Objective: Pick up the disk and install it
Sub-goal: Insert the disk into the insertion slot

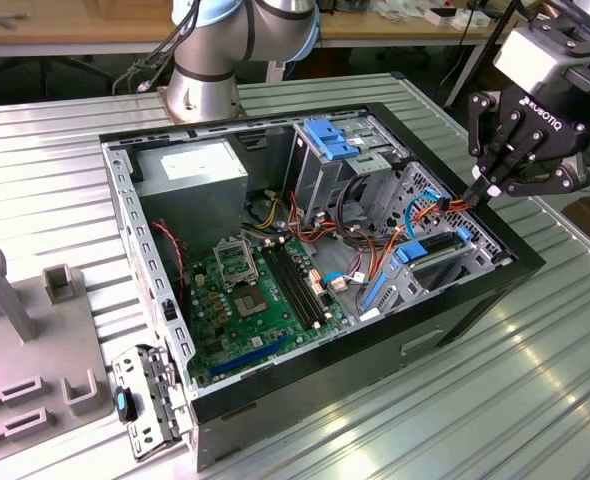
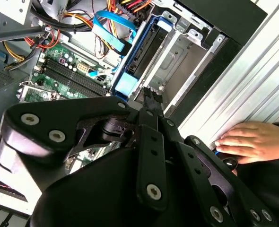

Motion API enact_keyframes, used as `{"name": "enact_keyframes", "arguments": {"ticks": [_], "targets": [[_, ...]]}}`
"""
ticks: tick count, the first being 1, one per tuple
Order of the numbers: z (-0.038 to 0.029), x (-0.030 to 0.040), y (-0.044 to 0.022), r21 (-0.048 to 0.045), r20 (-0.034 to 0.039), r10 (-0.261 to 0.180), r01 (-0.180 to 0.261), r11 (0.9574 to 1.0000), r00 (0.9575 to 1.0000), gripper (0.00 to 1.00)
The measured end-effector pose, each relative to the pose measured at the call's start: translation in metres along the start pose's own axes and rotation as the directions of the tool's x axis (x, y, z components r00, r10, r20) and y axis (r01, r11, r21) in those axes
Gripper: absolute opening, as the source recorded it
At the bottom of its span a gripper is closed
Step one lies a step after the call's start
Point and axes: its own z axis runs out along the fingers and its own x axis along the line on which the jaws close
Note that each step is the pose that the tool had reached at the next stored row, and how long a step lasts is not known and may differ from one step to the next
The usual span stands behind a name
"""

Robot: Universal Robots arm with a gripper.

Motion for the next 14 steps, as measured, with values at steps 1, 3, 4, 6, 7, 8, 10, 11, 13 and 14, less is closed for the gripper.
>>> {"name": "enact_keyframes", "arguments": {"ticks": [1, 3, 4, 6, 7, 8, 10, 11, 13, 14], "targets": [[0.0, 0.0, 0.0, 0.0, -0.0001, 0.0, 0.0, 1.0, 1.0, 0.11], [0.0002, 0.0, 0.0, 0.0, -0.0001, 0.0, 0.0, 1.0, 1.0, 0.11], [0.0009, 0.0, 0.0, 0.0001, 0.0001, 0.0, 0.0, 1.0, 1.0, 0.11], [0.0065, 0.0, 0.0001, 0.0001, -0.0002, -0.002, 0.002, 1.0, 1.0, 0.11], [0.0084, 0.0, 0.0, 0.0001, -0.0002, -0.004, 0.004, 1.0, 1.0, 0.11], [0.0116, -0.0003, -0.0005, -0.0001, -0.0001, -0.006, 0.006, 1.0, 1.0, 0.11], [0.0161, -0.0012, -0.0037, -0.0002, 0.0002, -0.01, 0.01, 1.0, 1.0, 0.11], [0.0198, -0.0022, -0.0061, -0.0005, 0.0005, -0.017, 0.017, 0.9999, 0.9999, 0.11], [0.0222, -0.0022, -0.0063, -0.001, 0.0008, -0.03, 0.03, 0.9996, 0.9996, 0.11], [0.0239, -0.0021, -0.0064, -0.0013, 0.0012, -0.037, 0.037, 0.9993, 0.9993, 0.11]]}}
